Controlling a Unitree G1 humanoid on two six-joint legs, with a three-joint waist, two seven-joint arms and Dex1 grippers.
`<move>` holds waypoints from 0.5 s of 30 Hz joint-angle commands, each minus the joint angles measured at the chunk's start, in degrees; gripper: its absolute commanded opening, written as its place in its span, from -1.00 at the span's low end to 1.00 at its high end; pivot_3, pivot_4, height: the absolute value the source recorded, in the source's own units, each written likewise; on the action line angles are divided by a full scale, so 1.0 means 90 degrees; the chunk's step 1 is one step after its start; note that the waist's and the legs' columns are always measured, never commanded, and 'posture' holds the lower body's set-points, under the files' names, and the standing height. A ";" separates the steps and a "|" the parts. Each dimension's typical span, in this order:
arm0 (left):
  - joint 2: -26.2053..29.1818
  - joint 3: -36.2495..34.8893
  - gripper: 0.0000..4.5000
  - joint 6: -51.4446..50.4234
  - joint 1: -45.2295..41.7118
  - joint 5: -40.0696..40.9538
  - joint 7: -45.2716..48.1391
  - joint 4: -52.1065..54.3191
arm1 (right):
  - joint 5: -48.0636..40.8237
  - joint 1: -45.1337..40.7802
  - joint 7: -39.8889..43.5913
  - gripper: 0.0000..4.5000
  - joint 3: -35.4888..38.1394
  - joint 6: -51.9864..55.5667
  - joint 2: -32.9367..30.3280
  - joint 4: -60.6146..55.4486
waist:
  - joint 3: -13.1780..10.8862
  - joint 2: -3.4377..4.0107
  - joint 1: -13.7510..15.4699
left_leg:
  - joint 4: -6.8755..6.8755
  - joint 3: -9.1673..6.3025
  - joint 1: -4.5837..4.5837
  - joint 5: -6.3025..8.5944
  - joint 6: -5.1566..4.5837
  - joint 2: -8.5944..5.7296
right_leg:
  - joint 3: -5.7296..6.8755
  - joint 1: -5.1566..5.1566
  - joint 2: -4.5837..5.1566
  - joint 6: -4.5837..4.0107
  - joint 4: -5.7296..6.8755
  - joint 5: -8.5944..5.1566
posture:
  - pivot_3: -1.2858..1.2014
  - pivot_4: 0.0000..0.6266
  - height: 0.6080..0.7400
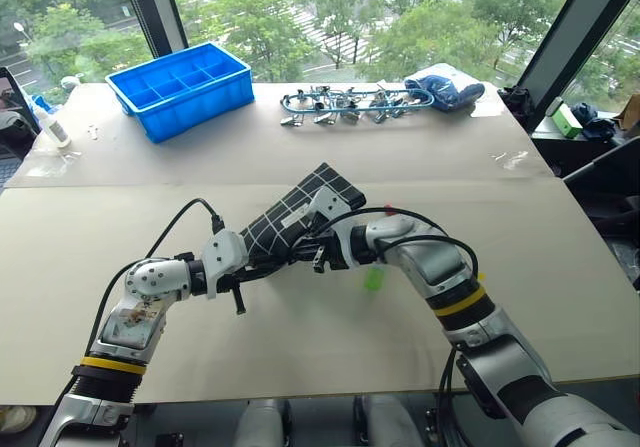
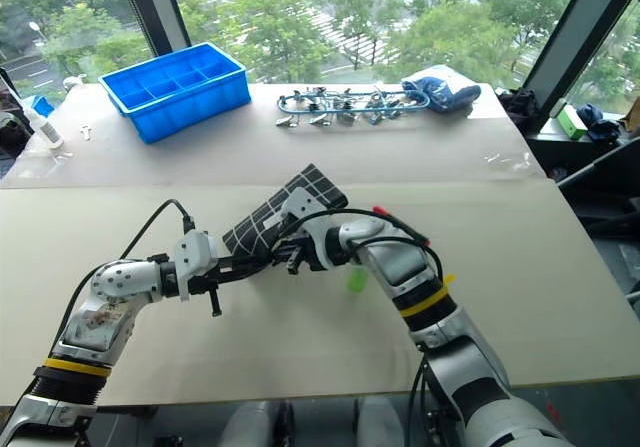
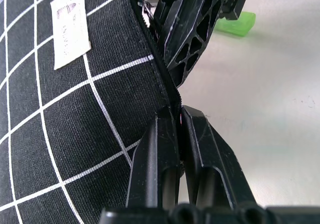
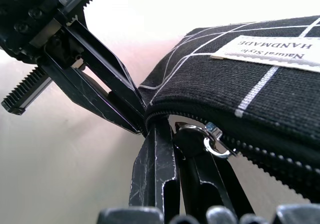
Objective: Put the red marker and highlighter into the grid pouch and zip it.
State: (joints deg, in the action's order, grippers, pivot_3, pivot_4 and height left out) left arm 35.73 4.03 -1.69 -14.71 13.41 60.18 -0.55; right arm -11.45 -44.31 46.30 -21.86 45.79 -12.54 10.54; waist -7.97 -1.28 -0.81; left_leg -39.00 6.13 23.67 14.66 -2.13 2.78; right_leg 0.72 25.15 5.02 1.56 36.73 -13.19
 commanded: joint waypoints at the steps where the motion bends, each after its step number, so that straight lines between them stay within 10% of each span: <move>1: -0.0015 -0.0083 -1.00 0.0042 -0.0066 0.0096 -0.0037 0.0220 | 0.0167 -0.0399 -0.0531 -0.98 0.0485 -0.0435 0.0169 0.0599 | 0.0000 0.0000 -0.0003 | 0.0000 0.0000 0.0000 -0.0001 0.0001 0.0000 | 0.0000 0.0000 0.0000 0.0000 0.0000 0.0000 | 0.03 -0.52 1.00; 15: -0.0035 -0.0070 -1.00 0.0022 -0.0089 0.0129 -0.0068 0.0250 | -0.0777 -0.0016 0.0227 0.96 0.1294 0.0494 -0.0585 -0.0788 | 0.0000 0.0000 0.0005 | 0.0000 -0.0001 0.0004 0.0000 0.0001 0.0000 | 0.0000 -0.0001 0.0002 0.0001 0.0002 0.0001 | 0.03 -0.52 1.00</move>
State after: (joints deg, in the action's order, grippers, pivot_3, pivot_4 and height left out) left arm 35.54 4.03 -1.68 -15.06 13.61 59.58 -0.40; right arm -13.61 -45.53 44.99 -13.14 47.22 -15.46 10.64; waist -7.97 -1.28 -0.77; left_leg -39.00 6.12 23.69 14.66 -2.13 2.78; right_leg 0.72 25.14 5.04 1.57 36.75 -13.18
